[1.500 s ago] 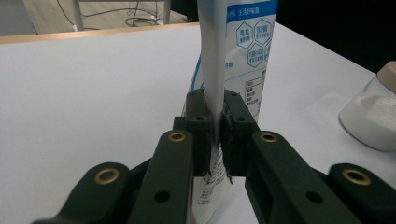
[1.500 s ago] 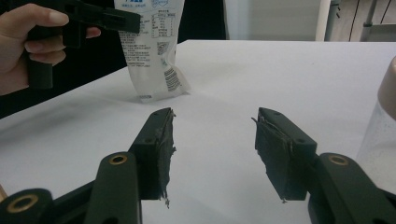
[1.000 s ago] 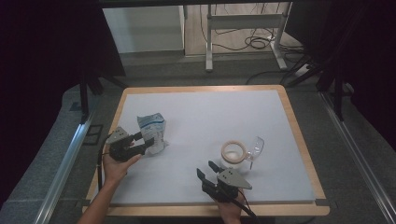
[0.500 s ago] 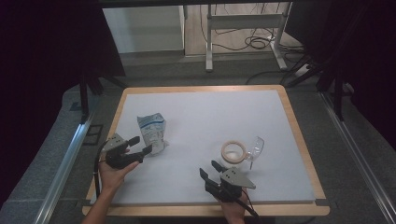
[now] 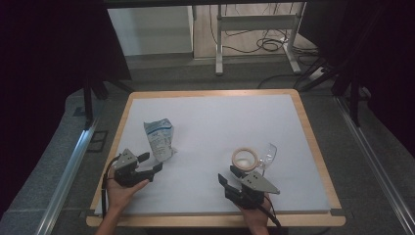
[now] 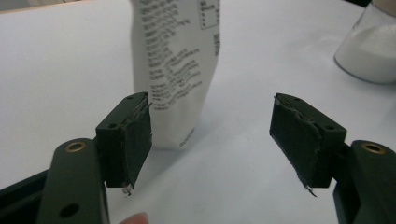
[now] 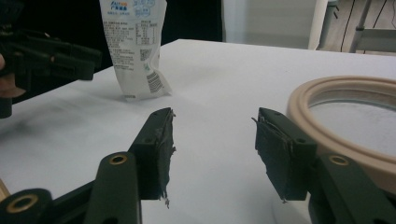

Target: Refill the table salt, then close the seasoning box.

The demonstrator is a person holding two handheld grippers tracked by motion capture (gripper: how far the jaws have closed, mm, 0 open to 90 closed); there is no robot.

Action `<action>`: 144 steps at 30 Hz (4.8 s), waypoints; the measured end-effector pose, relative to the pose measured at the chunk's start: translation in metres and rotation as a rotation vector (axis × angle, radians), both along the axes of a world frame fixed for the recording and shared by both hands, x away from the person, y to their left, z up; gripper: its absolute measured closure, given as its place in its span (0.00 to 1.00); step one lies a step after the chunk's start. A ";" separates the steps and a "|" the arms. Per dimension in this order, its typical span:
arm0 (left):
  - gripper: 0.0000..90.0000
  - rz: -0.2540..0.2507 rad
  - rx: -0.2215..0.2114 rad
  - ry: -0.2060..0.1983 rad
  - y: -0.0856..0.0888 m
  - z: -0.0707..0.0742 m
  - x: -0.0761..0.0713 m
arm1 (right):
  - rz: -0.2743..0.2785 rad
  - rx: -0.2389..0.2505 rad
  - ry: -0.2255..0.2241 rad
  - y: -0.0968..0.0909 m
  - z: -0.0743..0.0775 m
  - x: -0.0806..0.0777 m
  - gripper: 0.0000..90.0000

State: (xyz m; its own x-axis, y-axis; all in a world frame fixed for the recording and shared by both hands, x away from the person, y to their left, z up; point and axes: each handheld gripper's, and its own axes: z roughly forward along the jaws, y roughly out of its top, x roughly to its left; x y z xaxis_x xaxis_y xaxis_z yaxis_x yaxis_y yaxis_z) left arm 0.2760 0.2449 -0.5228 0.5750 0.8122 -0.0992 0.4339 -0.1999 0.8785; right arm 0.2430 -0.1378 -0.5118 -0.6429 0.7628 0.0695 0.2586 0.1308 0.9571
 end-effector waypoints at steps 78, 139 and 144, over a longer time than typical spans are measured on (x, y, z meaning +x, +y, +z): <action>0.32 -0.057 -0.018 0.045 -0.005 -0.020 -0.011 | -0.143 -0.012 -0.079 -0.111 0.050 0.009 1.00; 0.33 -0.038 -0.035 0.032 0.000 -0.017 -0.013 | -0.112 -0.036 -0.001 -0.109 0.040 0.030 0.55; 0.33 -0.036 -0.033 0.037 0.001 -0.017 -0.013 | -0.161 -0.030 -0.002 -0.130 0.036 0.027 0.53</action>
